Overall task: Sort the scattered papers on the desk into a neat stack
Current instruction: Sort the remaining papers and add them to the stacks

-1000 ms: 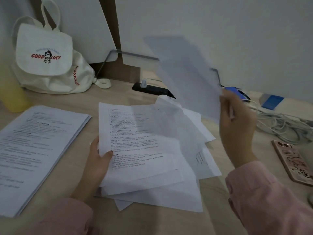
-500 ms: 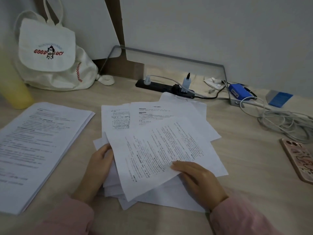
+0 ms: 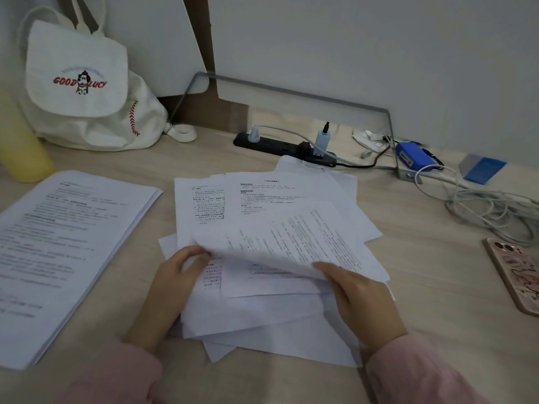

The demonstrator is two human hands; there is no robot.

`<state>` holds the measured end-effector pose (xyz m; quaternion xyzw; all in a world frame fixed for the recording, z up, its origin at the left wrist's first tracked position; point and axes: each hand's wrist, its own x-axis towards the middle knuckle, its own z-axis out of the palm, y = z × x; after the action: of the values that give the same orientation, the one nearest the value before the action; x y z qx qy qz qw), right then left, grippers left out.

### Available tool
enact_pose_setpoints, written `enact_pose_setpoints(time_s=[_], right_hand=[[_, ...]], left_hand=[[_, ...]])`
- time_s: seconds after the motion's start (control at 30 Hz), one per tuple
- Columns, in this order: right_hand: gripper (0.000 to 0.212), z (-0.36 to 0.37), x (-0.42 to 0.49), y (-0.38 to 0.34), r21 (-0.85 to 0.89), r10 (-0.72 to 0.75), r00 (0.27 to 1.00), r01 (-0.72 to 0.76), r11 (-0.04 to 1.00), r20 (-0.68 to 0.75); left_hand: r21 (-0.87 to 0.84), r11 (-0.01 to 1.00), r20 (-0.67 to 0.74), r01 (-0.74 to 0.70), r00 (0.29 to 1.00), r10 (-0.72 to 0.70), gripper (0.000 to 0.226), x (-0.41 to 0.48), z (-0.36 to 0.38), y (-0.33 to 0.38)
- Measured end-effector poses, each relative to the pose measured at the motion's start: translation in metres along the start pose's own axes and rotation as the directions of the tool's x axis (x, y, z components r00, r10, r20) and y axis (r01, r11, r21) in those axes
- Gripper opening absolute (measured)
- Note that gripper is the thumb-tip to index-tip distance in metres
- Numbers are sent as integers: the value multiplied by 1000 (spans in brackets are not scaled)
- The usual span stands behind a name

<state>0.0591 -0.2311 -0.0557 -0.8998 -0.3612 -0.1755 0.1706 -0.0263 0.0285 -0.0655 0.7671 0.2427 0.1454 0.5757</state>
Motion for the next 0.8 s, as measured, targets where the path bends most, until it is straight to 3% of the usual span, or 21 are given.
enact_pose_setpoints(time_s=[0.17, 0.27, 0.33, 0.4, 0.5, 0.6, 0.7, 0.73, 0.8], right_hand=[[28, -30, 24, -7, -182, 62, 989, -87, 979, -136], [17, -27, 44, -15, -252, 49, 994, -72, 965, -96], [24, -21, 59, -29, -270, 105, 994, -92, 959, 36], [34, -9, 74, -43, -145, 193, 952, -162, 976, 236], [39, 13, 90, -54, 127, 220, 912, -278, 952, 346], [48, 24, 103, -49, 366, 260, 799, -504, 782, 543], [44, 25, 110, -16, 400, 416, 772, -615, 679, 481], [44, 25, 111, 1, 358, 496, 761, -640, 680, 418], [50, 23, 109, 32, 249, 645, 663, -745, 619, 381]], left_hand=[[-12, 1000, 6, 11, 1000, -10, 18, 1, 2, -1], [-4, 1000, 0, 20, 1000, -20, 17, 1, 1, -2], [8, 1000, 3, 30, 1000, -30, 15, 1, 1, -3], [9, 999, 5, 39, 999, -39, 14, 1, 2, -2], [7, 999, 2, 44, 999, -44, 17, 0, 2, -2], [-2, 997, -5, 81, 997, -81, 42, 2, 2, -4], [-51, 989, -17, 135, 991, -136, 68, 6, 3, -5], [-72, 987, -15, 145, 989, -146, 69, 7, 3, -6], [-120, 984, -8, 131, 991, -133, 59, 8, 3, -6]])
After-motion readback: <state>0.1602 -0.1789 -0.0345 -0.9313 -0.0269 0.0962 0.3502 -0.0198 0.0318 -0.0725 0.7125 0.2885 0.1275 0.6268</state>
